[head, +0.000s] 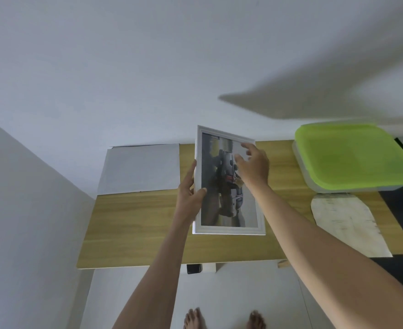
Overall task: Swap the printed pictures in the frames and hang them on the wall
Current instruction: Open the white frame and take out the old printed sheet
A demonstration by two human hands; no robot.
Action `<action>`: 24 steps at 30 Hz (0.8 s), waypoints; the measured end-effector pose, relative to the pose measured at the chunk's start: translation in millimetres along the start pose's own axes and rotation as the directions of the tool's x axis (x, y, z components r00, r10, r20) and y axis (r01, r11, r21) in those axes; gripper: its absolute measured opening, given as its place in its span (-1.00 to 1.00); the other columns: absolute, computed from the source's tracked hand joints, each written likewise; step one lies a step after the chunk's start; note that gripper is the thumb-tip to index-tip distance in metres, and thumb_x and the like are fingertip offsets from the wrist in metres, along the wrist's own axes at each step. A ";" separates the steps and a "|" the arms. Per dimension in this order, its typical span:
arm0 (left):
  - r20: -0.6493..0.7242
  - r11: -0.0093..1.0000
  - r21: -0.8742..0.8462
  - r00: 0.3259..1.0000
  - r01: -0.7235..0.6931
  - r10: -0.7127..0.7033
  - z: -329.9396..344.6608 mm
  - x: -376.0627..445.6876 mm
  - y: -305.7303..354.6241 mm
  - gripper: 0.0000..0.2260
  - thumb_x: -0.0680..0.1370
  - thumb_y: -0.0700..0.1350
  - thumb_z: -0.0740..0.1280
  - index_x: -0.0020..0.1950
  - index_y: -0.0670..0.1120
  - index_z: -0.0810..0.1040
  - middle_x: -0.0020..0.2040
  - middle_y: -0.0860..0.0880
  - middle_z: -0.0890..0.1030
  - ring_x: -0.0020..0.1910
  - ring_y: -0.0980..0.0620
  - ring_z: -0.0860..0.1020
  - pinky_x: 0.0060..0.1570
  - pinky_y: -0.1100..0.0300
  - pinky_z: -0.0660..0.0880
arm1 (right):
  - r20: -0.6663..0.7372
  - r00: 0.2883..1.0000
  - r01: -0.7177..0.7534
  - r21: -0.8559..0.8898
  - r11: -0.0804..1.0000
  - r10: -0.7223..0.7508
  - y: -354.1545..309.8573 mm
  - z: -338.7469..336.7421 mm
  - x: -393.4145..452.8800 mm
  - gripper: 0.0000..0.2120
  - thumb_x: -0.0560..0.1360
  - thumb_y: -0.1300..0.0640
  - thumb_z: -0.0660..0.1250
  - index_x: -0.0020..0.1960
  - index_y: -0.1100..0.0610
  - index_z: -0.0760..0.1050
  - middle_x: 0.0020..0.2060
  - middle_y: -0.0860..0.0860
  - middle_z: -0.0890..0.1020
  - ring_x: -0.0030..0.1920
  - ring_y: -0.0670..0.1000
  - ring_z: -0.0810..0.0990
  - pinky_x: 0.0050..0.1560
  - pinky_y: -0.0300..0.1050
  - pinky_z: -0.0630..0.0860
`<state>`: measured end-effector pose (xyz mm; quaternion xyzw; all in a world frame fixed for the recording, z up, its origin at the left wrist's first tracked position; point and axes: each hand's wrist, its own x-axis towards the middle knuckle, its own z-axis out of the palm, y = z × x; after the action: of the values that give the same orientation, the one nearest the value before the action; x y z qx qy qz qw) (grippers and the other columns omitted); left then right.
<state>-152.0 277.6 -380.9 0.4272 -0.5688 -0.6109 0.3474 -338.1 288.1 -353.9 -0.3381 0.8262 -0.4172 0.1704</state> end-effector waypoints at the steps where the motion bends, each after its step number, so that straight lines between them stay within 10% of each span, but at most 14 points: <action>1: -0.011 1.000 0.015 1.000 -0.023 0.024 3.0 -0.3 2.4 -0.30 0.56 -0.38 0.32 0.52 0.26 0.29 0.52 0.05 0.37 0.29 -0.01 0.55 0.00 0.09 0.65 | 0.038 0.996 0.075 0.022 0.997 -0.076 -15.9 1.4 3.1 -0.63 0.58 0.02 0.34 0.38 -0.04 0.49 0.09 0.02 0.60 0.08 0.02 0.59 0.12 -0.04 0.59; 5: -0.054 0.996 0.029 0.995 -0.082 0.083 14.0 -3.9 11.2 -0.37 0.55 -0.36 0.33 0.53 0.13 0.33 0.44 0.01 0.46 0.08 0.14 0.62 -0.10 0.19 0.64 | 0.165 0.938 0.311 -0.012 0.950 -0.305 -76.1 10.5 10.0 -0.57 0.62 -0.08 0.25 0.47 -0.06 0.41 -0.09 -0.04 0.68 -0.09 -0.03 0.65 0.03 -0.12 0.60; 8: -0.066 0.992 0.068 0.991 -0.111 0.115 21.8 -5.9 13.7 -0.36 0.53 -0.34 0.33 0.52 0.16 0.34 0.44 0.04 0.47 -0.03 -0.04 0.64 -0.17 0.11 0.66 | 0.193 0.891 0.444 -0.173 0.879 -0.411 -97.1 21.7 13.0 -0.52 0.61 -0.13 0.25 0.49 -0.06 0.39 0.24 0.04 0.65 0.24 0.10 0.60 0.26 0.04 0.55; 14: -0.110 0.989 0.088 0.986 -0.118 0.127 31.9 -9.5 23.1 -0.32 0.51 -0.35 0.31 0.52 0.20 0.33 0.34 0.17 0.55 -0.18 -0.23 0.57 -0.32 -0.16 0.61 | 0.183 0.915 0.403 -0.343 0.849 -0.361 -96.8 21.1 8.5 -0.47 0.52 0.01 0.45 0.46 0.00 0.45 0.26 0.04 0.64 0.23 0.09 0.63 0.18 -0.02 0.58; 24: -0.059 0.992 0.009 0.990 -0.127 0.128 57.4 -6.5 39.5 -0.36 0.51 -0.18 0.42 0.52 0.21 0.33 0.08 0.02 0.61 -0.05 0.00 0.61 -0.18 0.12 0.64 | 0.094 0.935 0.353 -0.351 0.867 -0.343 -96.0 -18.2 17.2 -0.37 0.51 0.30 0.34 0.55 0.07 0.32 0.33 0.13 0.54 0.29 0.13 0.54 0.19 -0.07 0.54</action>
<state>-204.5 302.0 -341.6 0.4087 -0.5859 -0.5732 0.4013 -320.6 245.9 -265.8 -0.5129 0.8117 -0.2766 0.0389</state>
